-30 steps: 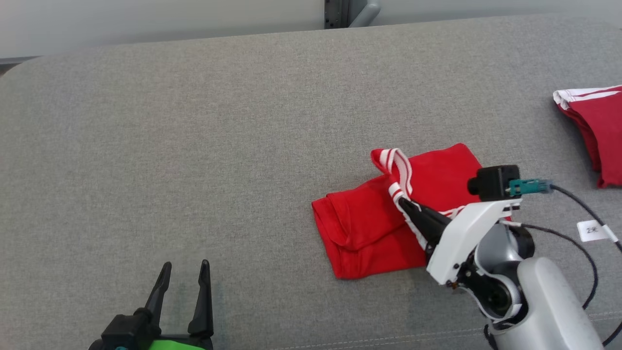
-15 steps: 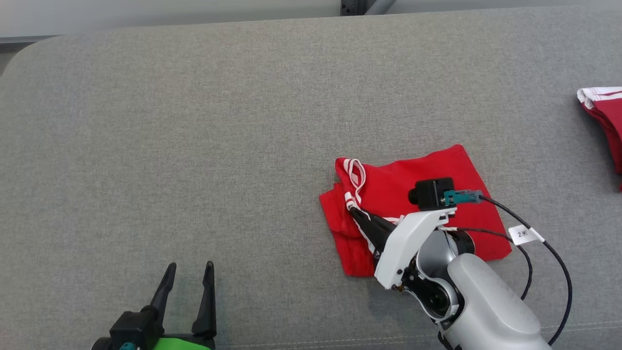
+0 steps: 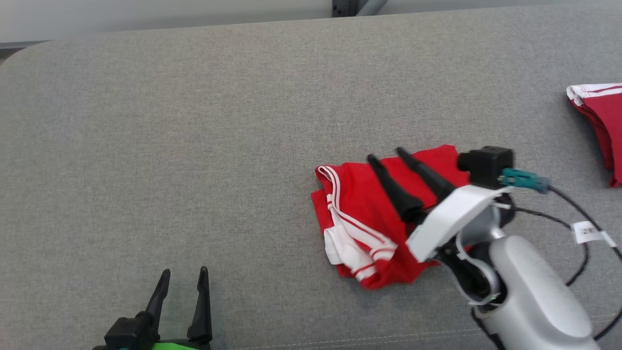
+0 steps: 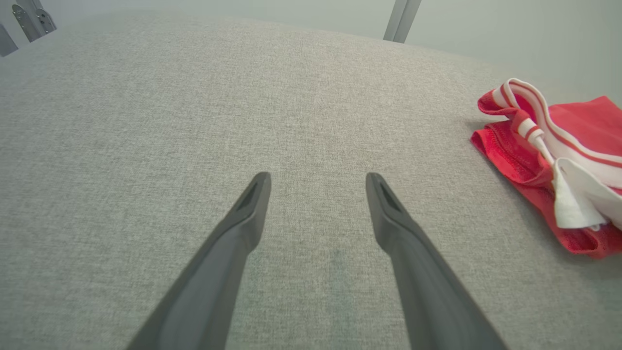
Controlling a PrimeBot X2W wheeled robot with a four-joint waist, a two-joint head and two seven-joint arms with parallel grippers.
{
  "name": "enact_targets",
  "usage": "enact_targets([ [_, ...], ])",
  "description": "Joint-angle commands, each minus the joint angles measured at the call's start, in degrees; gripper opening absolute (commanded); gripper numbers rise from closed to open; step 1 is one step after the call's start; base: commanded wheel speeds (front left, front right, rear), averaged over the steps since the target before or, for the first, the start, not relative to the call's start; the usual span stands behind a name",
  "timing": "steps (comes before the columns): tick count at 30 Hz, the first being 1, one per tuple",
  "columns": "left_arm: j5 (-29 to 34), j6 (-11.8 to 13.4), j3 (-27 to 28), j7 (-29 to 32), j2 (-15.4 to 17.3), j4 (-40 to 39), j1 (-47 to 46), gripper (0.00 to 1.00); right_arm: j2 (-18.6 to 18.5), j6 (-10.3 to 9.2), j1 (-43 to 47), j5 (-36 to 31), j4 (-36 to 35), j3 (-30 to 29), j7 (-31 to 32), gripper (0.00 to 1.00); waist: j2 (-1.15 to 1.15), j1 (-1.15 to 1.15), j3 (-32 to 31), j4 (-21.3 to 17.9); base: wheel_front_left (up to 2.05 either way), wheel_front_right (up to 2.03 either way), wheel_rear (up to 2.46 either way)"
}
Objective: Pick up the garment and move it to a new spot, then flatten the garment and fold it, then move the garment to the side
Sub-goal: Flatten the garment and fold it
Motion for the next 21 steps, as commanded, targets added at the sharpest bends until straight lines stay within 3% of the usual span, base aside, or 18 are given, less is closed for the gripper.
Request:
enact_targets([
  [1, -0.4, 0.4, 0.1, -0.1, 0.0, -0.2, 0.4, 1.00, -1.8, -0.02, 1.7, -1.7, -3.1, -2.8, -0.2, 1.00, 0.52, 0.00, 0.2, -0.4, 0.00, 0.00, 0.00],
  [2, -0.5, 0.4, 0.1, -0.1, 0.0, -0.3, 0.3, 1.00, -2.6, -0.02, 2.4, -2.5, -5.3, -5.2, -0.4, 0.84, 0.52, 0.00, 0.4, -0.6, 0.00, 0.00, 0.00],
  [3, -0.5, 0.4, 0.0, -0.1, 0.0, -0.4, 0.2, 1.00, -2.9, -0.01, 3.3, -3.0, -6.6, -7.6, -0.5, 0.39, 0.52, 0.00, 0.6, -0.8, 0.00, 0.00, 0.00],
  [4, -0.5, 0.4, 0.0, -0.1, 0.0, -0.4, 0.2, 1.00, -2.9, -0.01, 3.3, -3.0, -6.6, -7.6, -0.5, 0.39, 0.52, 0.00, 0.6, -0.8, 0.00, 0.00, 0.00],
  [5, -0.6, 0.4, -0.2, -0.1, 0.0, -0.5, 0.1, 1.00, -4.3, -0.01, 4.0, -5.0, -7.4, -9.5, -0.6, 0.02, 0.52, 0.00, 0.9, -0.8, 0.00, 0.00, 0.00],
  [8, -0.6, 0.2, -0.5, -0.1, 0.0, -0.6, -0.6, 1.00, -5.8, 0.00, 6.2, -8.6, -7.3, -12.3, -1.1, 0.00, 0.52, 0.00, 1.8, -0.7, 0.00, 0.00, 0.00],
  [12, -0.7, 0.0, -0.7, -0.1, 0.0, -0.6, -1.5, 1.00, -6.6, -0.01, 8.4, -13.5, -3.5, -11.2, -4.9, 0.00, 0.52, 0.00, 3.0, -0.3, 0.00, 0.00, 0.00],
  [21, -0.7, -0.1, -0.5, -0.1, 0.0, -0.2, -2.5, 1.00, -0.8, -0.02, 3.6, -19.0, 12.8, -1.4, -17.5, 0.00, 0.52, 0.00, 4.4, 0.3, 0.00, 0.00, 0.00],
])
